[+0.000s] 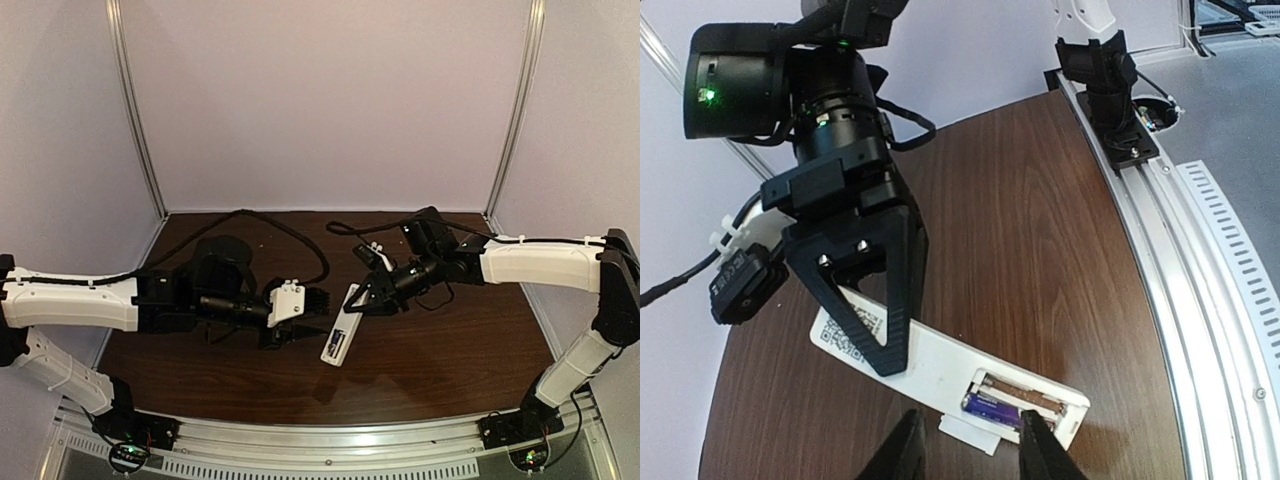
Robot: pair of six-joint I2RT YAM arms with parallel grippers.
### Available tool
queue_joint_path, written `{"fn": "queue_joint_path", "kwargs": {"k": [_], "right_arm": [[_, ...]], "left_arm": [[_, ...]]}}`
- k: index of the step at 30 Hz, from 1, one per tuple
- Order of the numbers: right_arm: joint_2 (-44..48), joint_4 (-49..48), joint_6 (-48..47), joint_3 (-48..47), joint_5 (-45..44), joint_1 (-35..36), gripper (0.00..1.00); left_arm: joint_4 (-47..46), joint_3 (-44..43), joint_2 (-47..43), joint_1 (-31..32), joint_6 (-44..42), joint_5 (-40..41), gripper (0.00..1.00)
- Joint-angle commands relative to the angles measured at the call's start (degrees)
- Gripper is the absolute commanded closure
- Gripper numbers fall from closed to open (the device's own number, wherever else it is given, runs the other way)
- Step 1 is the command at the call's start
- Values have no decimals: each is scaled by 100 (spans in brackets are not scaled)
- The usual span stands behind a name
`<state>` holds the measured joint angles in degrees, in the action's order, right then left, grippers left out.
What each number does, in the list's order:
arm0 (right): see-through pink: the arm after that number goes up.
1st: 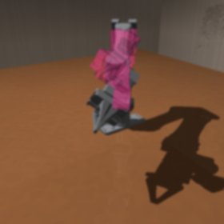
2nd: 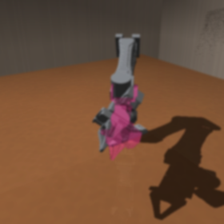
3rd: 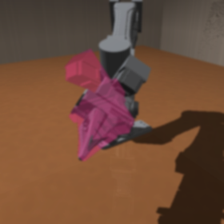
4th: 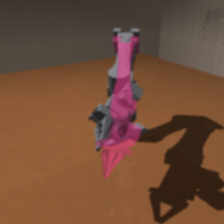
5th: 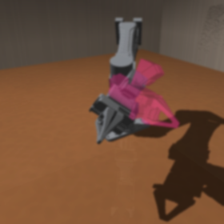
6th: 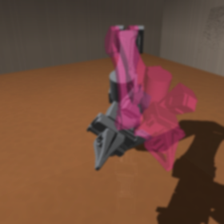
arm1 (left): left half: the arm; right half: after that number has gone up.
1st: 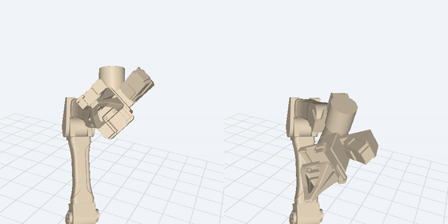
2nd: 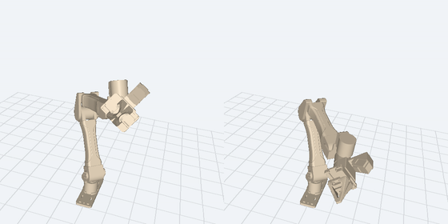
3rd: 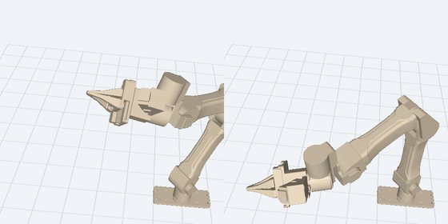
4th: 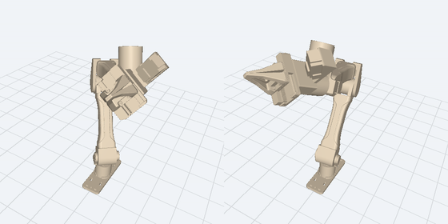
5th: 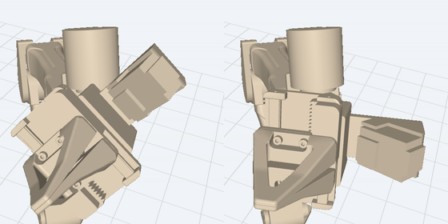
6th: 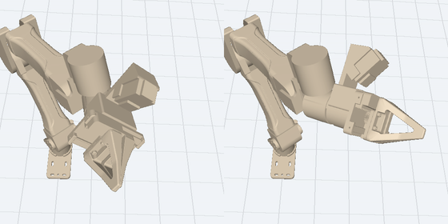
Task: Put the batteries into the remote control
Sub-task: Load the battery into the battery compartment.
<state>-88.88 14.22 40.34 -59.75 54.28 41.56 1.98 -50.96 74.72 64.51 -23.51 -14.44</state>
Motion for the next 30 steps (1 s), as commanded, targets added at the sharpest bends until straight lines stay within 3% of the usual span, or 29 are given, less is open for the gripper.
{"fn": "queue_joint_path", "kwargs": {"k": [1, 30], "right_arm": [[-137, 472, -335, -306, 40, 108, 100], [-368, 994, -670, -842, -1, 467, 100]], "left_arm": [[182, -213, 238, 100, -374, 20, 70], [458, -541, 830, 188, -495, 163, 79]]}}
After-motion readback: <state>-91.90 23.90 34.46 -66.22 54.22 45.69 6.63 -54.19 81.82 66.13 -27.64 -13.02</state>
